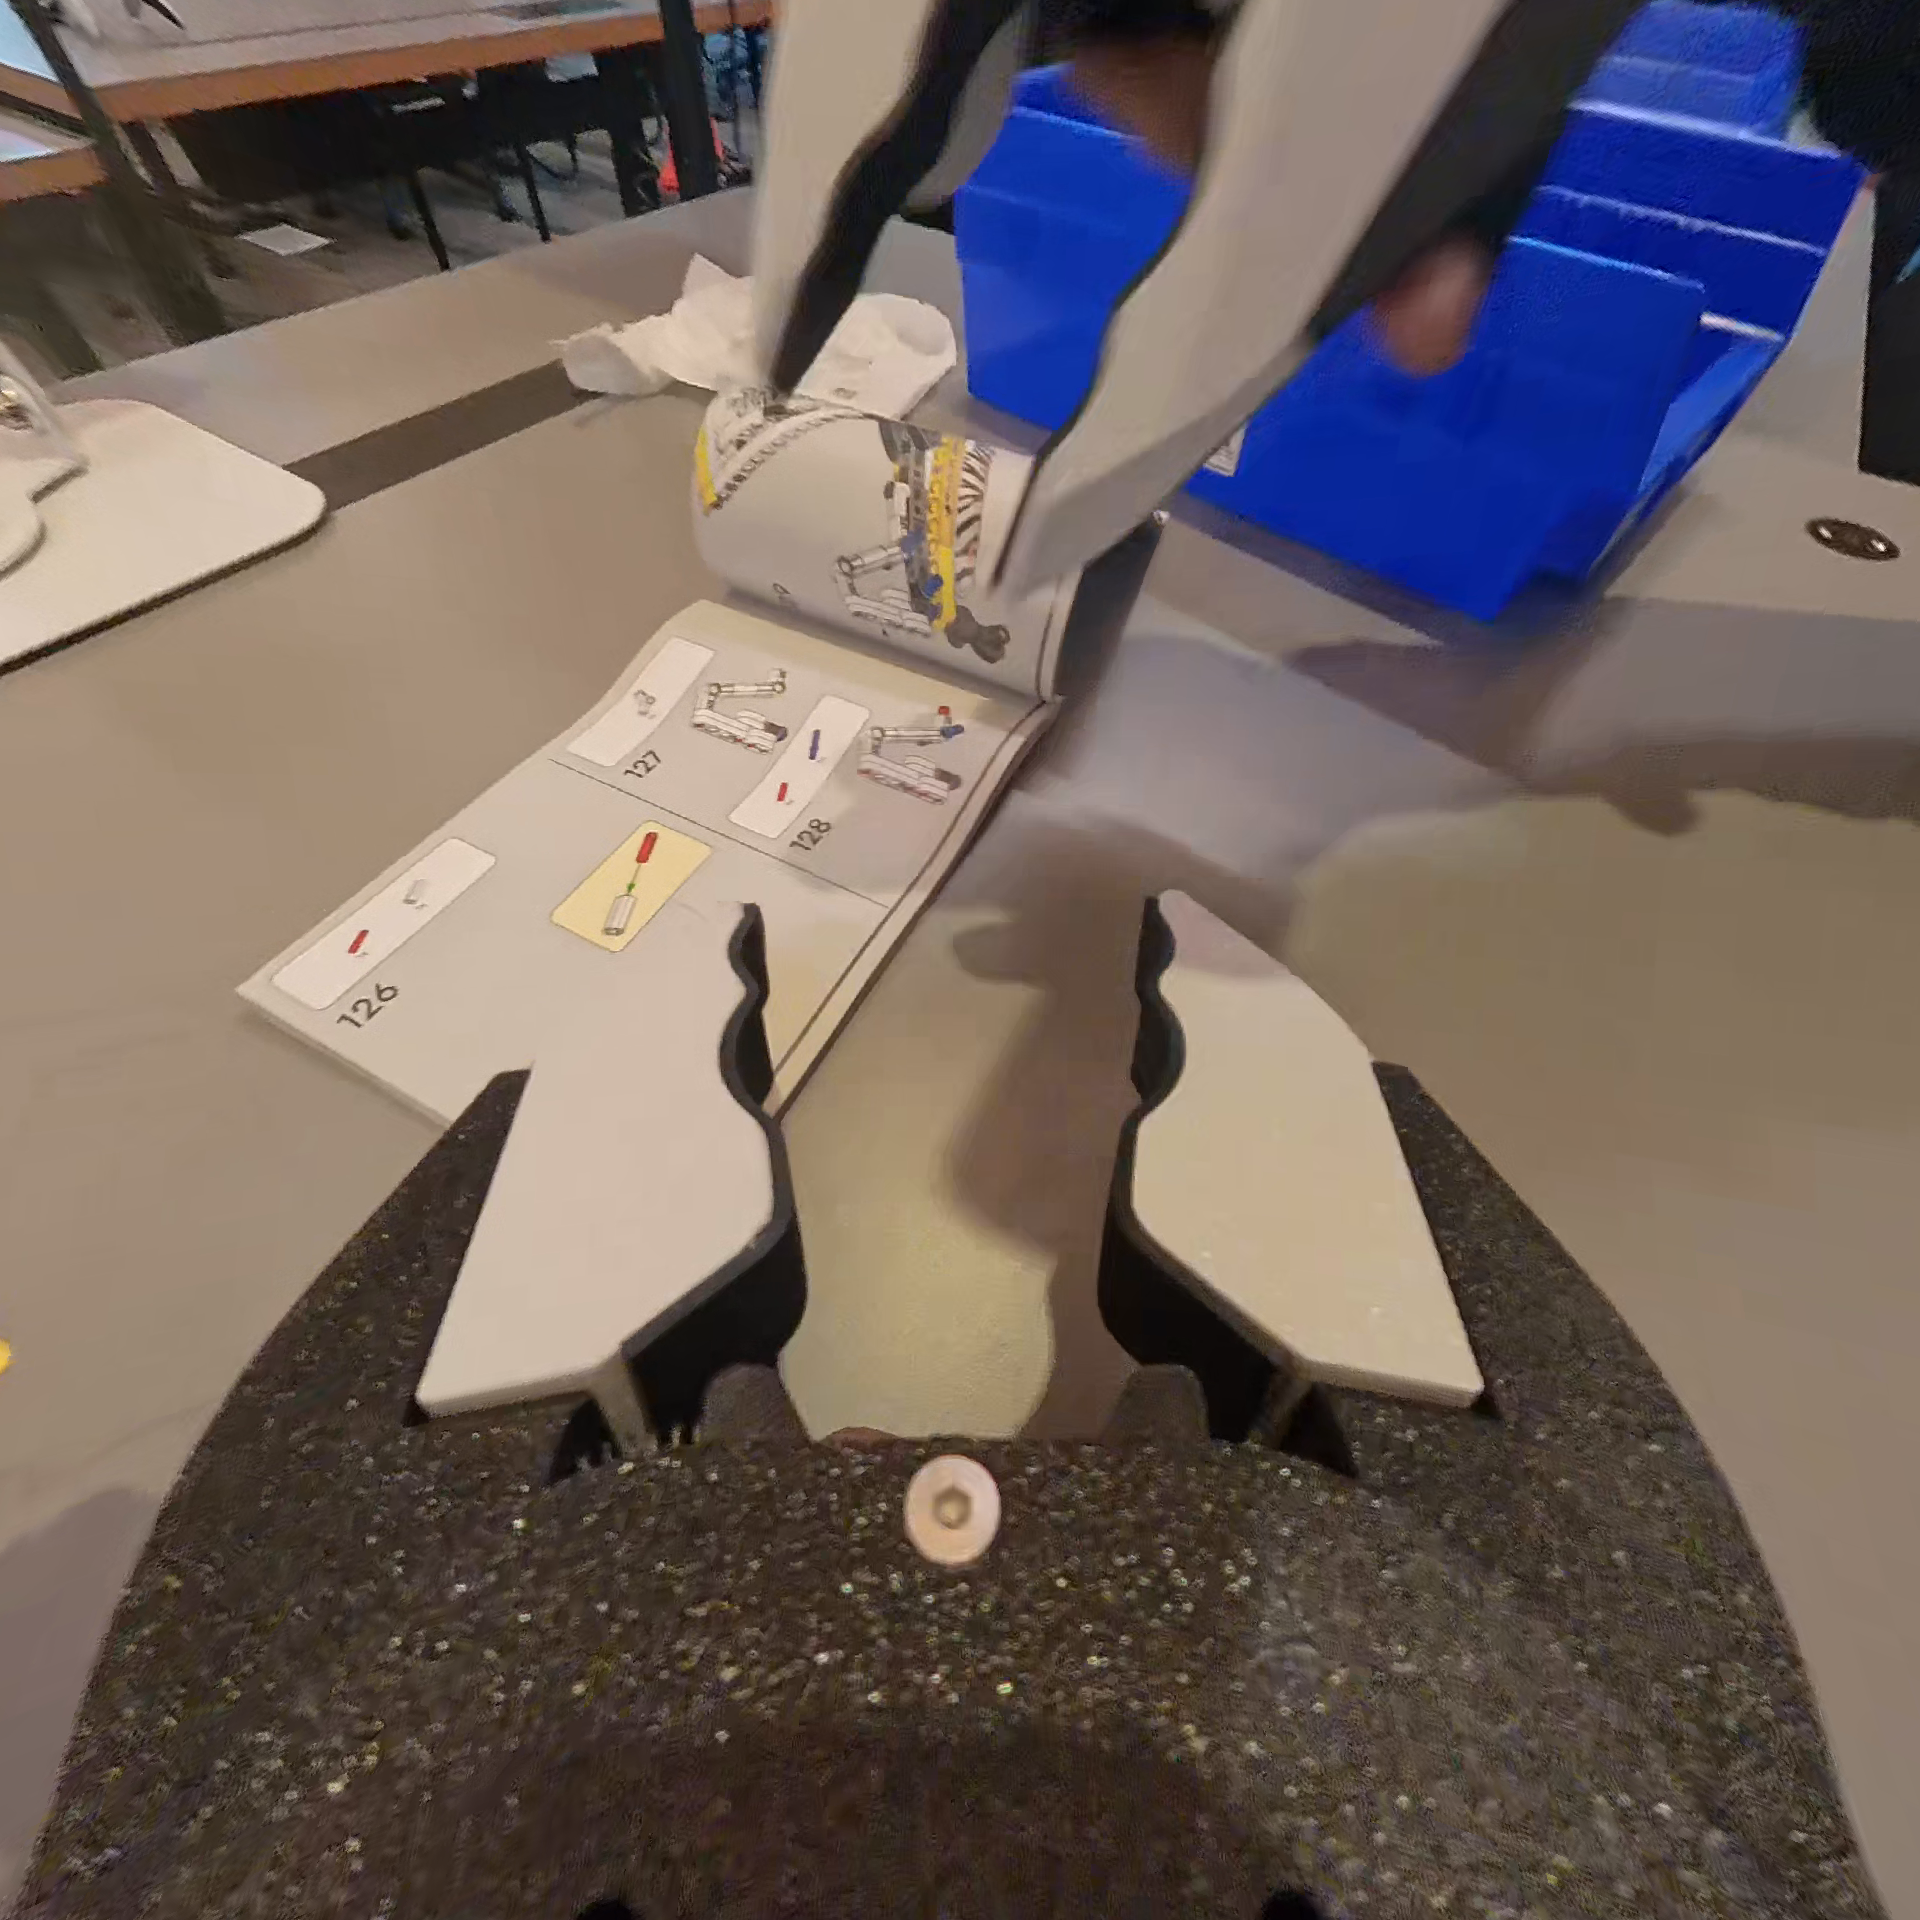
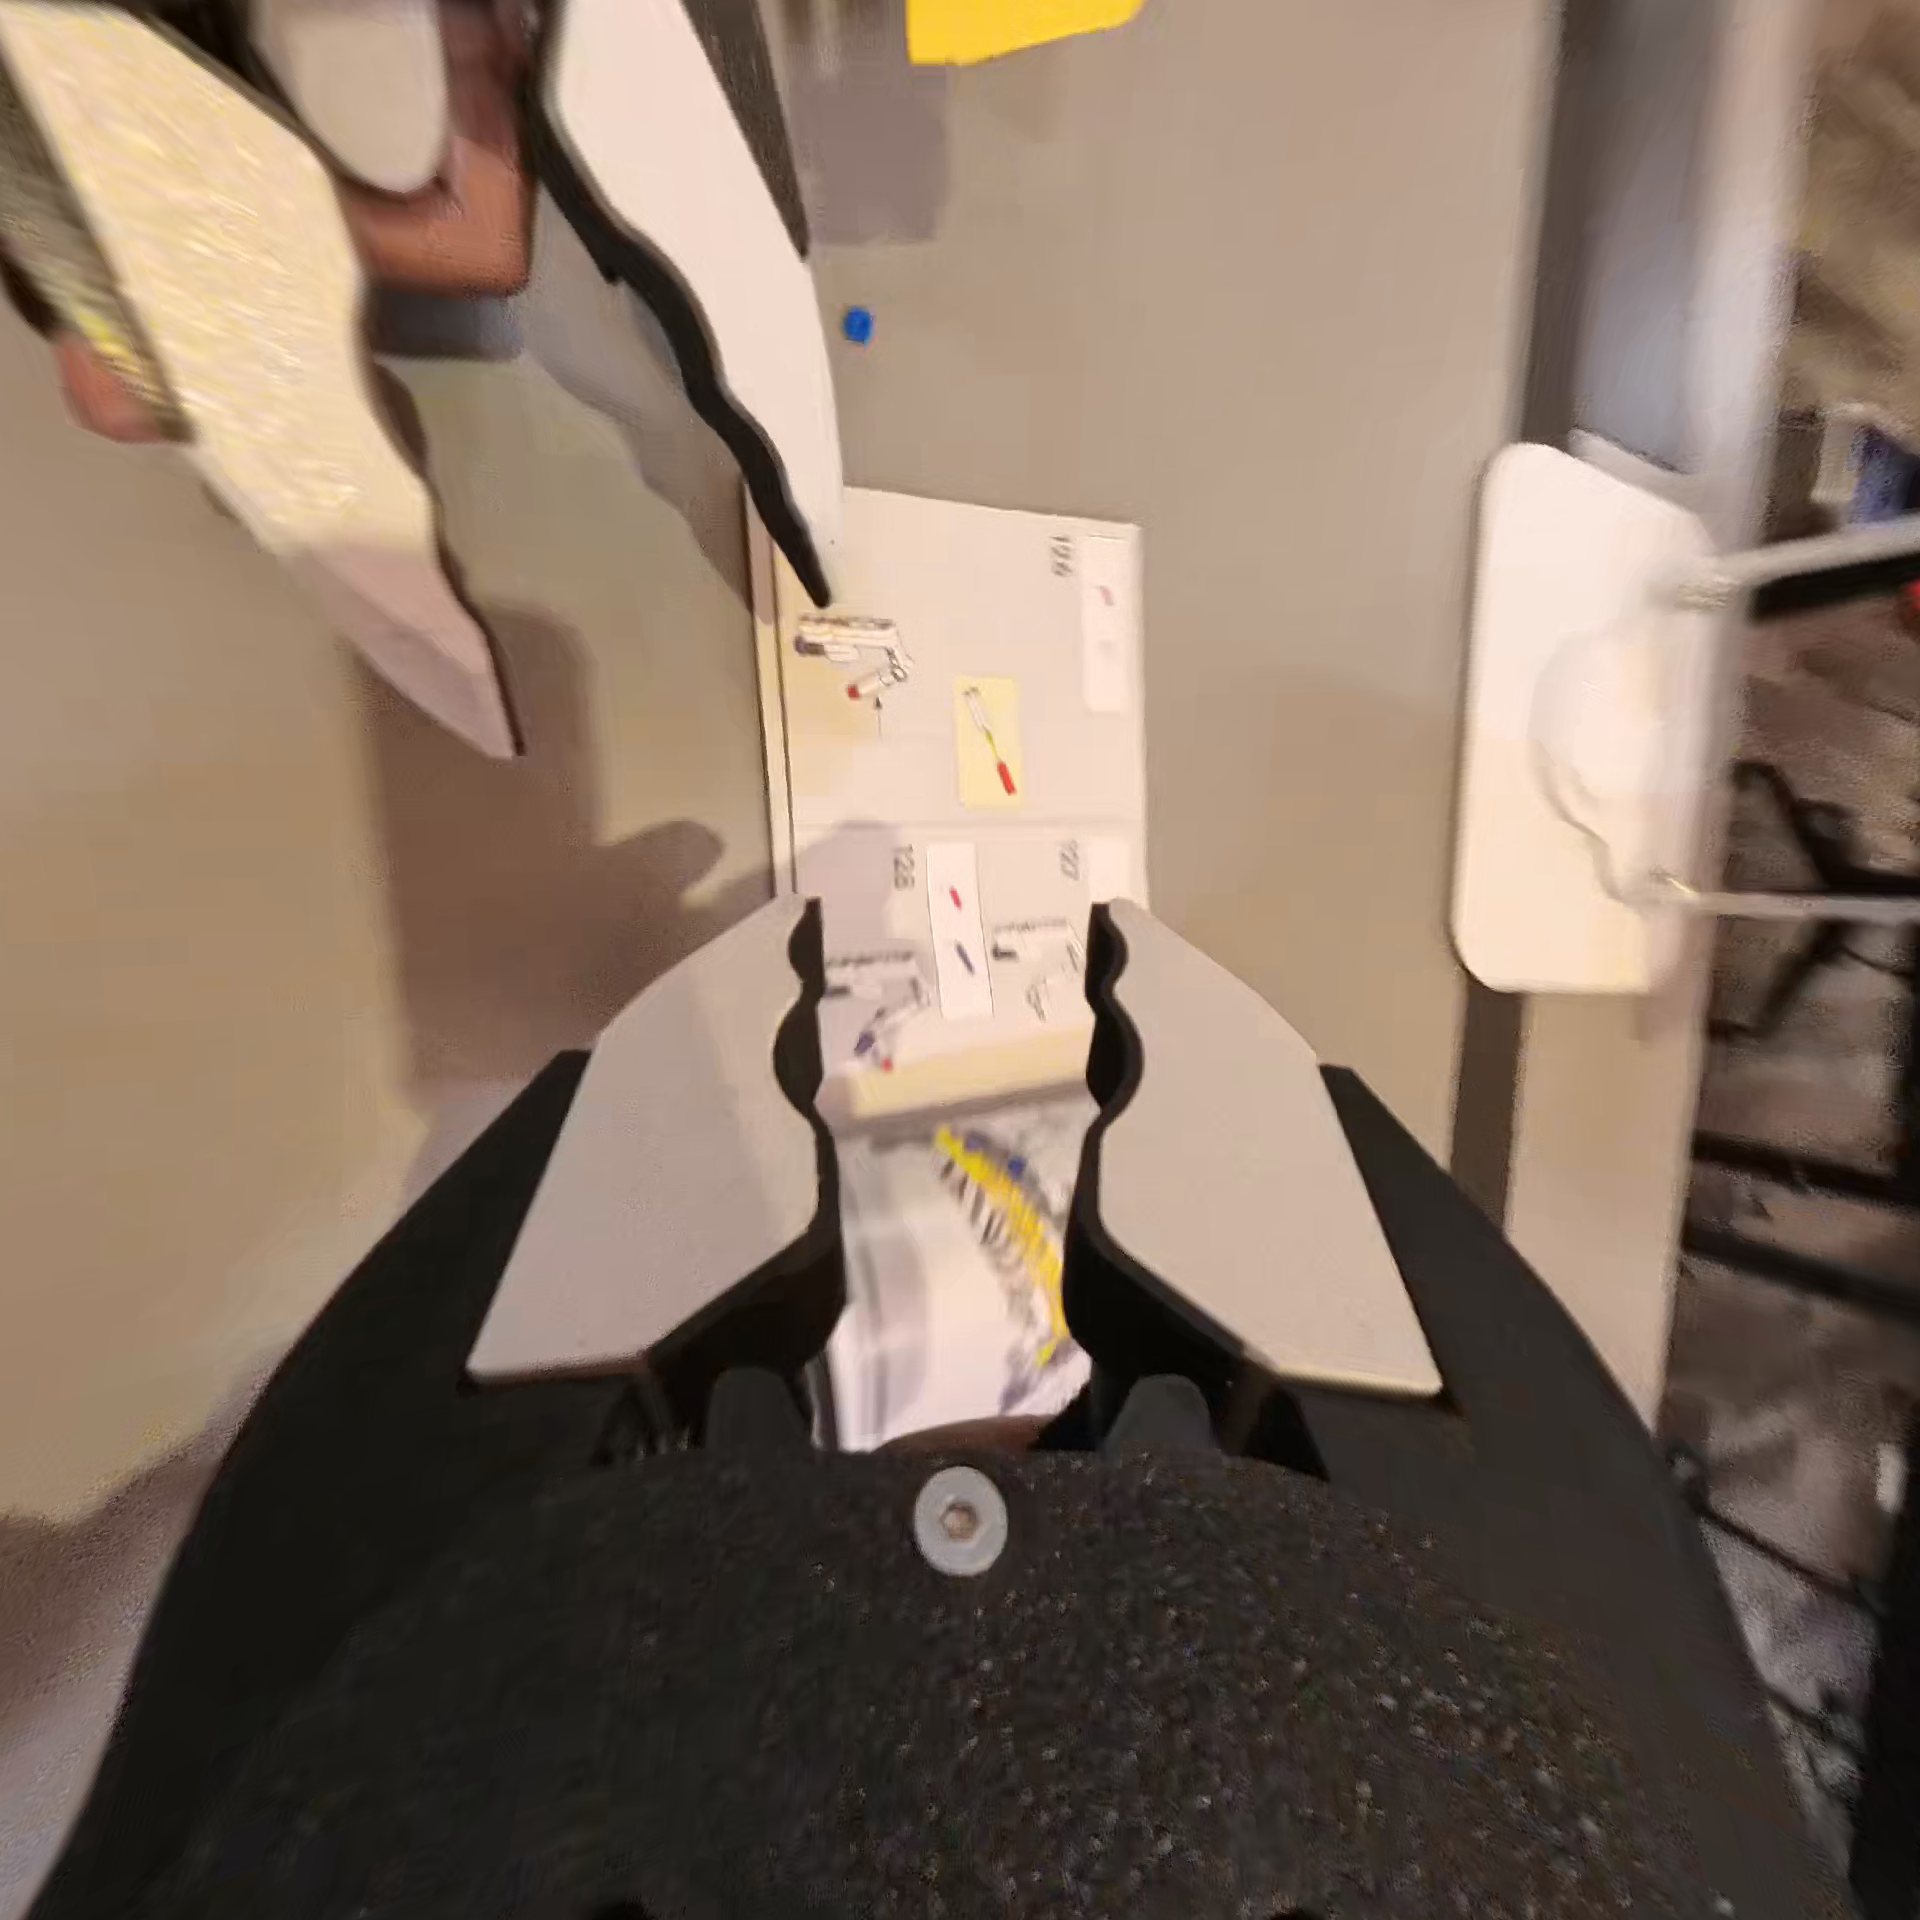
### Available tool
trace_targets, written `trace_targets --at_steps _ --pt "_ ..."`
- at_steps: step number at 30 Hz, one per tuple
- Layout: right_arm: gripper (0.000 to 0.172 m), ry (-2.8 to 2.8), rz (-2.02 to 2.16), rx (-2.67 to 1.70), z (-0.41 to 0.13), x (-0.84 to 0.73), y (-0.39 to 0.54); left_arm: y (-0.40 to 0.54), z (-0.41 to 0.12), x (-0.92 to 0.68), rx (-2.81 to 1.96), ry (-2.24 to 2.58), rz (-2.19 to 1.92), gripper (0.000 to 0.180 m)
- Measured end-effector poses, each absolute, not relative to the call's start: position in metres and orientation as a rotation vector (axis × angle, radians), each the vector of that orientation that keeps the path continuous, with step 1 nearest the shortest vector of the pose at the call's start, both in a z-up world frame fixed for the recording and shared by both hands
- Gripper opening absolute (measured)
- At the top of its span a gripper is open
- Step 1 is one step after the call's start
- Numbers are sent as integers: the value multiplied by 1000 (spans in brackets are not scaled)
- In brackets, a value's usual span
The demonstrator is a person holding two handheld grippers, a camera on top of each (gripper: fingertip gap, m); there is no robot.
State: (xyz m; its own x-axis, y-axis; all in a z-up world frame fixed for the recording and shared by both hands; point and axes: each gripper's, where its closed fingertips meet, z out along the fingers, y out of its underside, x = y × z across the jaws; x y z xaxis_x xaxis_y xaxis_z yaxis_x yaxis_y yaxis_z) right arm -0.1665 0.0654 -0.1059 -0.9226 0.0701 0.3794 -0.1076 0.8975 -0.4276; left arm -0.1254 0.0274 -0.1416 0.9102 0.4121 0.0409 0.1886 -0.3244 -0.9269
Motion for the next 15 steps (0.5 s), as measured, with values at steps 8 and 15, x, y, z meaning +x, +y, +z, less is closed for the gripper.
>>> trace_targets --at_steps 8,15 --pt "60 -3043 614 192 -172 -228 11 16 -135 -138 -1813 -584 166 62" --pt "60 -3078 677 186 -188 -242 -13 20 -136 -131 -1813 -578 120 59"
